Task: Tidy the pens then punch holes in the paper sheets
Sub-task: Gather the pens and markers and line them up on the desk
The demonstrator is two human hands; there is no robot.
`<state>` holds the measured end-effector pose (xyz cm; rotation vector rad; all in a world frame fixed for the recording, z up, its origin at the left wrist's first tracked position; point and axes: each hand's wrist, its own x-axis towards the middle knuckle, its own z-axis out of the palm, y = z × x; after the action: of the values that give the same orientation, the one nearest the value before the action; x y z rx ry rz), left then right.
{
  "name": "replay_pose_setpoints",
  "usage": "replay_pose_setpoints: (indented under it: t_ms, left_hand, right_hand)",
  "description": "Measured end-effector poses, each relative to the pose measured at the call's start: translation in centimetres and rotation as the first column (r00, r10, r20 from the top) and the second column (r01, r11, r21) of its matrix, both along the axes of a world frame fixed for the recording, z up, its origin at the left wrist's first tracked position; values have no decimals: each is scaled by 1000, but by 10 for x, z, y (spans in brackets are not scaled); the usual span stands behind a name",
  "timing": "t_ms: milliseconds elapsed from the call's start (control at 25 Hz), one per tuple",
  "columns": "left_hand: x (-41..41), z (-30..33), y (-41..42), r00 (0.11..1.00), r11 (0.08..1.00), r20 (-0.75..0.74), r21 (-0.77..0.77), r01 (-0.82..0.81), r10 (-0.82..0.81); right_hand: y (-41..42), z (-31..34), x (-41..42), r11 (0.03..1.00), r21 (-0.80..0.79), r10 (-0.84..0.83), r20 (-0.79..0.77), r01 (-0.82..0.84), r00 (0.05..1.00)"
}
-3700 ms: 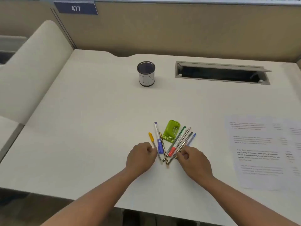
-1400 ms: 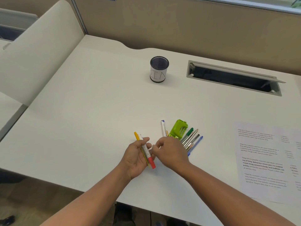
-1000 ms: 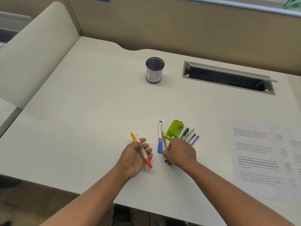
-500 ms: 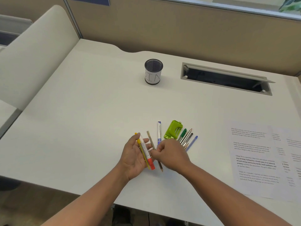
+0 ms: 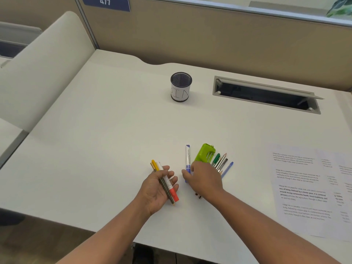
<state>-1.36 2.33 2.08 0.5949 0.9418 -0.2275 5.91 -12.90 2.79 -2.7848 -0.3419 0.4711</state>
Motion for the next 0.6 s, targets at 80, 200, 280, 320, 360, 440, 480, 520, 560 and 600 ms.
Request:
replay_pose_setpoints:
  t_ms: [80, 200, 280, 320, 360, 440, 480, 520, 560, 600]
  left_hand:
    - [-2, -1, 3, 999, 999, 3, 19, 34, -34]
    - [-1, -2, 4, 999, 998, 15, 48, 46, -47]
    - [2, 0, 2, 998, 998, 36, 42, 40, -41]
    - [4, 1, 1, 997, 998, 56, 28, 50, -51]
    - [5, 3, -2, 994, 998, 80, 15, 69, -70]
    - [9, 4, -8, 990, 995, 103, 20, 94, -95]
    - [11, 4, -12, 991, 995, 99, 32, 91, -94]
    - [13, 4, -15, 992, 996, 93, 41, 83, -87]
    - [15, 4, -17, 993, 996, 85, 45, 73, -77]
    - [17, 3, -20, 995, 997, 75, 40, 68, -71]
  right_hand:
    - [0, -9, 1, 998, -54, 25, -24, -26, 999]
    - [2, -9, -1, 1000, -3, 3, -119, -3, 993]
    - [1, -2, -5, 986, 158, -18, -191, 49, 981]
    - [1, 3, -9, 970, 238, -1, -211, 52, 977]
    - [1, 8, -15, 954, 296, 28, -227, 41, 973]
    - [2, 19, -25, 938, 347, 114, -258, -18, 959]
    - [2, 22, -28, 935, 350, 152, -257, -55, 955]
    - [-2, 23, -30, 933, 354, 163, -241, -70, 957]
    - [-8, 23, -30, 930, 366, 127, -220, -39, 967]
    - [-19, 22, -27, 925, 379, 41, -197, 38, 980]
